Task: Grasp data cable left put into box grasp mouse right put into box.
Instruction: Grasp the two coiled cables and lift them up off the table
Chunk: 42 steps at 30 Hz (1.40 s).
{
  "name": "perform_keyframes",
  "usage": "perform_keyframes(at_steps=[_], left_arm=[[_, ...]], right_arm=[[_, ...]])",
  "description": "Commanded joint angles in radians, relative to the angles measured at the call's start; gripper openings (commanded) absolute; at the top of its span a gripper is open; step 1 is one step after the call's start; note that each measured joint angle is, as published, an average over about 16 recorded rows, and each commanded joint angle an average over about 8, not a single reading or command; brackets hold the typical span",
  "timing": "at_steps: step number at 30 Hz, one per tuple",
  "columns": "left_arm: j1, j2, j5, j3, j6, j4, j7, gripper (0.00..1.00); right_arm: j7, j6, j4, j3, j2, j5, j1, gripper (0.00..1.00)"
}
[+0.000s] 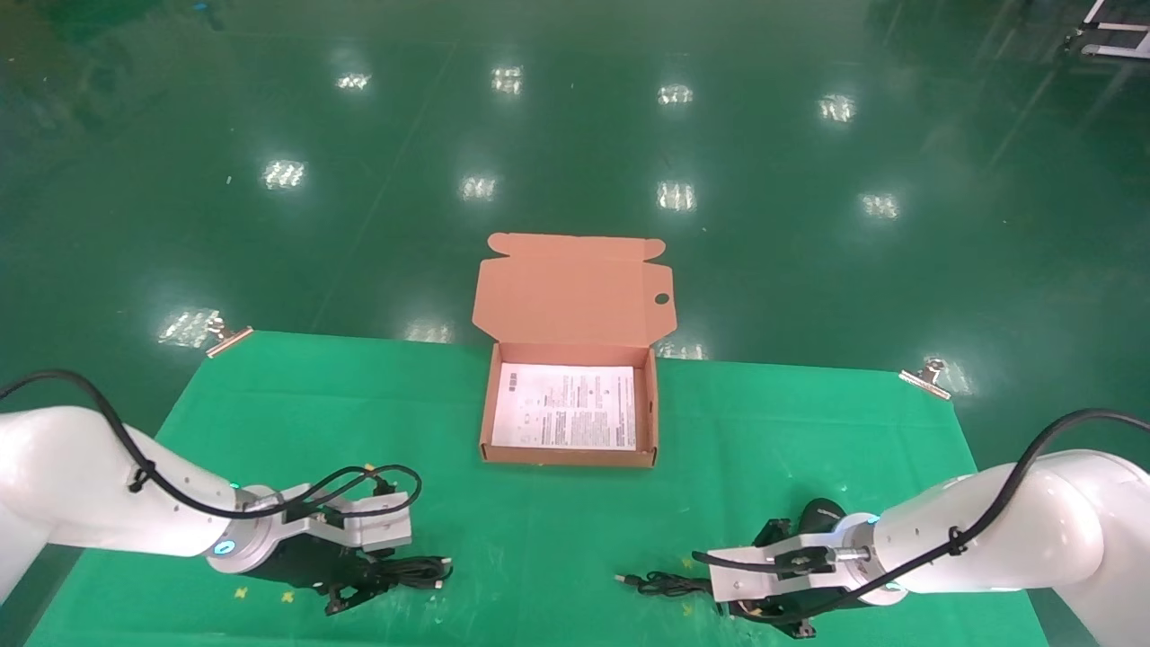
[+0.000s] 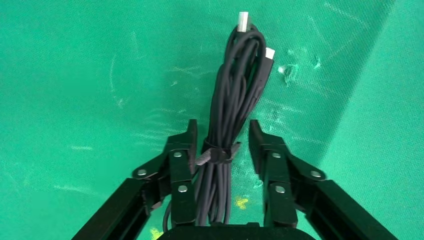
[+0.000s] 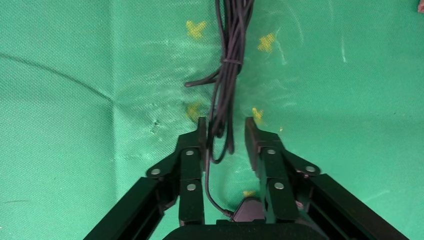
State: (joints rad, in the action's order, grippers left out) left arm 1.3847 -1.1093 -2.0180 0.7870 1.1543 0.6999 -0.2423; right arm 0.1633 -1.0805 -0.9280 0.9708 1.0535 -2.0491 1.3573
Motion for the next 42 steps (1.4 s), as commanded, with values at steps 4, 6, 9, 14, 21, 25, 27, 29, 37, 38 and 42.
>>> perform_keyframes(at_steps=[4, 6, 9, 14, 21, 25, 27, 29, 37, 38, 42], left_arm=[[0.0, 0.0, 0.0, 0.0, 0.001, 0.001, 0.0, 0.0], [0.0, 0.0, 0.0, 0.0, 0.001, 0.001, 0.0, 0.0], [-0.001, 0.001, 0.0, 0.0, 0.001, 0.002, -0.001, 0.0], [0.0, 0.002, 0.0, 0.0, 0.001, 0.003, 0.001, 0.0], [0.042, 0.085, 0.022, -0.029, 0.023, 0.1, 0.015, 0.0], [0.098, 0.153, 0.021, -0.062, 0.029, 0.242, -0.02, 0.0], [0.123, 0.169, 0.0, -0.074, 0.013, 0.323, -0.049, 0.0], [0.14, 0.169, -0.037, -0.079, -0.015, 0.4, -0.081, 0.0], [0.177, 0.078, -0.255, -0.078, -0.149, 0.564, -0.223, 0.0], [0.182, 0.06, -0.289, -0.077, -0.164, 0.569, -0.24, 0.0], [0.202, -0.008, -0.412, -0.071, -0.212, 0.563, -0.297, 0.0]], right_arm=[[0.0, 0.0, -0.001, 0.0, 0.0, 0.0, 0.0, 0.0], [0.0, -0.001, -0.001, 0.0, 0.0, 0.0, 0.0, 0.0], [0.001, -0.001, -0.001, 0.0, -0.001, 0.0, -0.001, 0.0], [0.002, 0.0, -0.001, -0.001, -0.002, 0.001, 0.0, 0.0], [0.073, 0.001, -0.088, -0.047, -0.075, 0.007, 0.046, 0.0], [0.178, 0.014, -0.223, -0.096, -0.152, -0.029, 0.103, 0.0], [0.228, 0.034, -0.284, -0.119, -0.172, -0.061, 0.135, 0.0], [0.261, 0.062, -0.327, -0.138, -0.171, -0.095, 0.168, 0.0], [0.229, 0.238, -0.253, -0.178, -0.008, -0.12, 0.289, 0.0], [0.212, 0.265, -0.223, -0.181, 0.02, -0.114, 0.303, 0.0], [0.134, 0.367, -0.086, -0.188, 0.12, -0.085, 0.357, 0.0]])
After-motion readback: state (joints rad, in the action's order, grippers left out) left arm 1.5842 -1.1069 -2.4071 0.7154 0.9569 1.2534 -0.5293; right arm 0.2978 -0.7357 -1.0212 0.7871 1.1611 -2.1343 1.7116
